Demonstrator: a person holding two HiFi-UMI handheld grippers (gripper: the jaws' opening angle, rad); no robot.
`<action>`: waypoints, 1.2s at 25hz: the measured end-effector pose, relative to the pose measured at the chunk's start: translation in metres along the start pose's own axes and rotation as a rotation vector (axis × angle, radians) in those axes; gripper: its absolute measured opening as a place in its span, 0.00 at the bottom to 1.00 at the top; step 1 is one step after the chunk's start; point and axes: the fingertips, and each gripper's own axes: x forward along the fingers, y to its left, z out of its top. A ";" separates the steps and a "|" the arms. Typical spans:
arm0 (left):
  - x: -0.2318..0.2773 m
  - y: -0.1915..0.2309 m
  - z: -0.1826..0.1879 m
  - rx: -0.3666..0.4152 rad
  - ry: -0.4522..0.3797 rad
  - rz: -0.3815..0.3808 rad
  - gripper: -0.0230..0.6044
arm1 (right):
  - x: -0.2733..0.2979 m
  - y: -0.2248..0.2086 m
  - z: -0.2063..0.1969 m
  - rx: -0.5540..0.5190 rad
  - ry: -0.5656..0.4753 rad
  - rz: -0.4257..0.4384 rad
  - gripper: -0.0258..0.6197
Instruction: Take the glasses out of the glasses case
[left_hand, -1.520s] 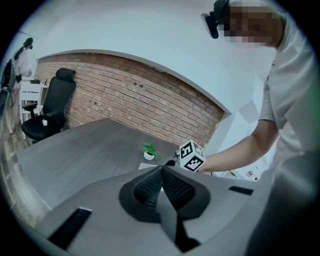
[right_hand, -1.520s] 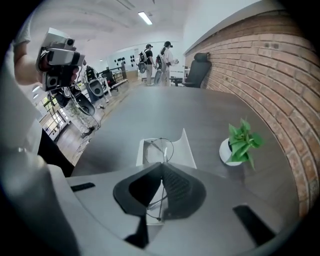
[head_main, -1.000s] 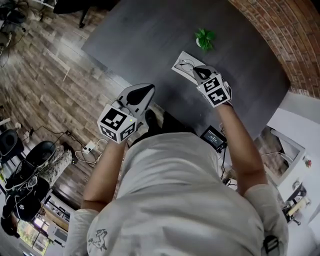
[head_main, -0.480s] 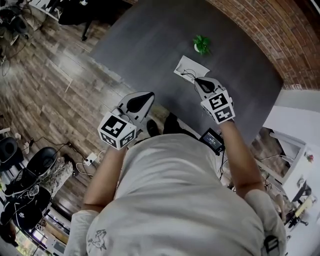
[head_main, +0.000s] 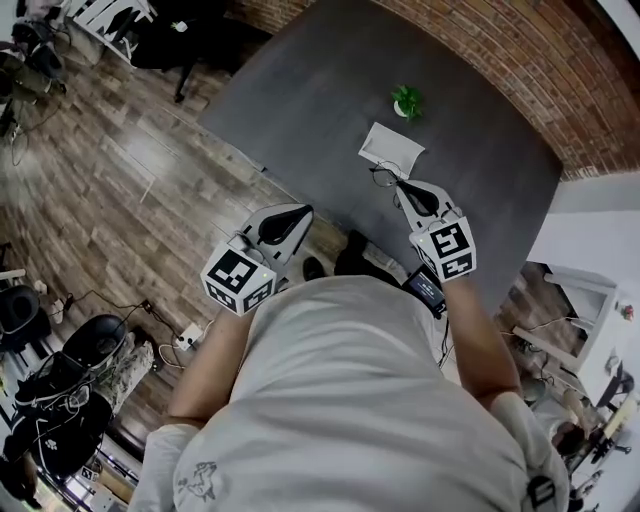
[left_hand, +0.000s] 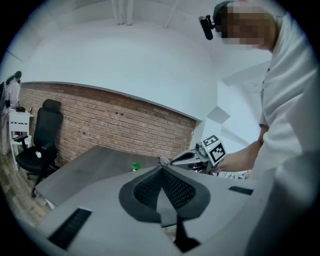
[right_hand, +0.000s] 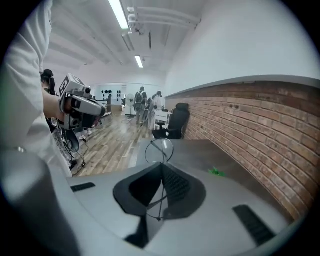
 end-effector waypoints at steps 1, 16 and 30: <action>-0.004 -0.001 -0.001 0.004 0.001 -0.003 0.05 | -0.003 0.005 0.003 0.000 -0.016 -0.007 0.06; -0.013 -0.032 -0.004 0.017 -0.013 -0.014 0.05 | -0.051 0.032 0.015 0.030 -0.116 -0.025 0.06; 0.057 -0.125 -0.002 0.033 -0.034 0.043 0.05 | -0.131 0.012 -0.012 -0.012 -0.197 0.103 0.06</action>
